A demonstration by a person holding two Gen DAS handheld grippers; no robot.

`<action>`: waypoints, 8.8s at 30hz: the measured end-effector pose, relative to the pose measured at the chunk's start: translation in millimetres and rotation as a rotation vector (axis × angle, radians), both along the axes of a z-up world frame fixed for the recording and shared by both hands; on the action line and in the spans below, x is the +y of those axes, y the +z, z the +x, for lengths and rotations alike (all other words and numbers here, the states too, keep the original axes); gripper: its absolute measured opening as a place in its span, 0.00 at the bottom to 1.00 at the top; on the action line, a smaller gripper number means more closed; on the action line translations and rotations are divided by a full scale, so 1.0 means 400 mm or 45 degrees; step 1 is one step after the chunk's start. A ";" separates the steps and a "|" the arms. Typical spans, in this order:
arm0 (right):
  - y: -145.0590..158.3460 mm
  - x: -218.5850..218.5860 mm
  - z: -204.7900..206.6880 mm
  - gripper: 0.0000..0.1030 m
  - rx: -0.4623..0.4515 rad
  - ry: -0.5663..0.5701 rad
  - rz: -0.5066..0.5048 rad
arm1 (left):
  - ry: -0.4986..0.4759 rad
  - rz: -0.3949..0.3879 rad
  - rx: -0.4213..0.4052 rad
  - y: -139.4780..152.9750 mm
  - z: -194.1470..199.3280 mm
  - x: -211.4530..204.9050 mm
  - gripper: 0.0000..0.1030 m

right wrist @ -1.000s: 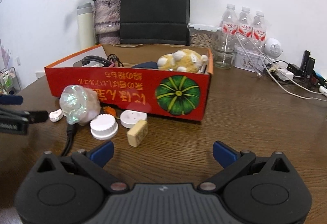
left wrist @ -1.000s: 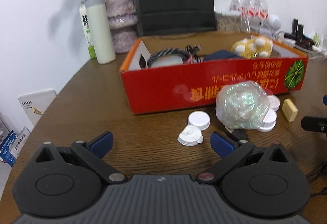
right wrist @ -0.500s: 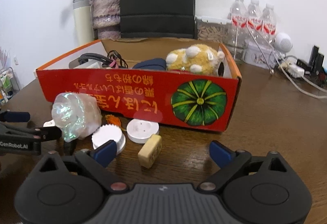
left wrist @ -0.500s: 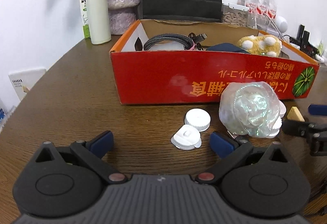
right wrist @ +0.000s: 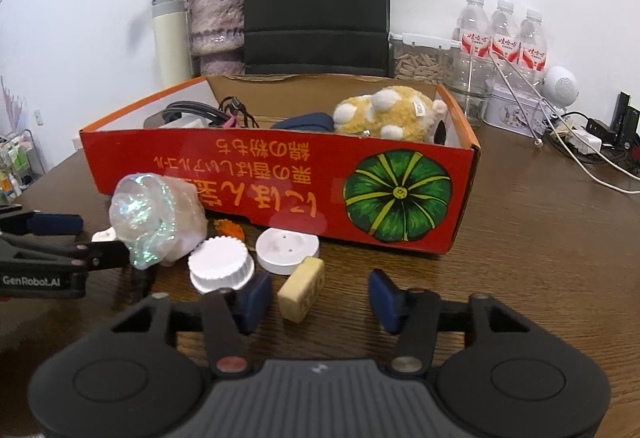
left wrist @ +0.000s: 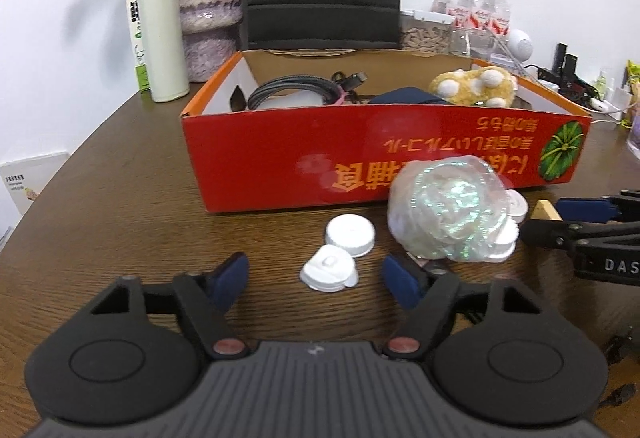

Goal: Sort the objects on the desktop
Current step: 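Grasp a white bottle cap with the left gripper while the right grasps the beige block, then carry the white cap and beige block into the box and open both grippers, then withdraw both grippers from the box toward the plastic bag and caps, then grasp the crinkled clear plastic bag with the left gripper while the right grasps a white cap, then carry the plastic bag and white cap into the box and release both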

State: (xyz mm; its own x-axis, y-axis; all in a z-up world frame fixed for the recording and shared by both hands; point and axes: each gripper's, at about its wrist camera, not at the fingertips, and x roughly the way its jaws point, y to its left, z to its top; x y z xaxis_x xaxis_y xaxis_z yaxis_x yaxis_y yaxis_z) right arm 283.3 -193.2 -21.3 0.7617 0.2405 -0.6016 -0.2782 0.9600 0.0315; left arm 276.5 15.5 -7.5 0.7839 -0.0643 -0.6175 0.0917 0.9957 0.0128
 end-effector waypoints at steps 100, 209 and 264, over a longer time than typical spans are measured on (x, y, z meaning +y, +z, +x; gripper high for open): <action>0.142 0.077 0.187 1.00 -0.379 -0.037 0.009 | 0.118 0.009 -0.430 0.172 0.217 -0.077 1.00; 0.017 0.000 0.088 0.46 0.009 -0.024 0.161 | -0.133 -0.161 -0.057 0.023 0.083 -0.108 0.75; 0.175 0.026 0.098 0.37 -0.427 -0.010 0.103 | -0.015 -0.146 -0.458 0.207 0.114 -0.132 0.49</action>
State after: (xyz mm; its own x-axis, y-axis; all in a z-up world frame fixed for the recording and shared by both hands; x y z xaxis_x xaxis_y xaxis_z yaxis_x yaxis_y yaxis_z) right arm 322.5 -182.8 48.9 0.9159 0.2703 -0.2968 -0.2783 0.9604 0.0157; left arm 322.1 -37.3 75.2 0.9481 -0.1274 -0.2913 0.1131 0.9914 -0.0654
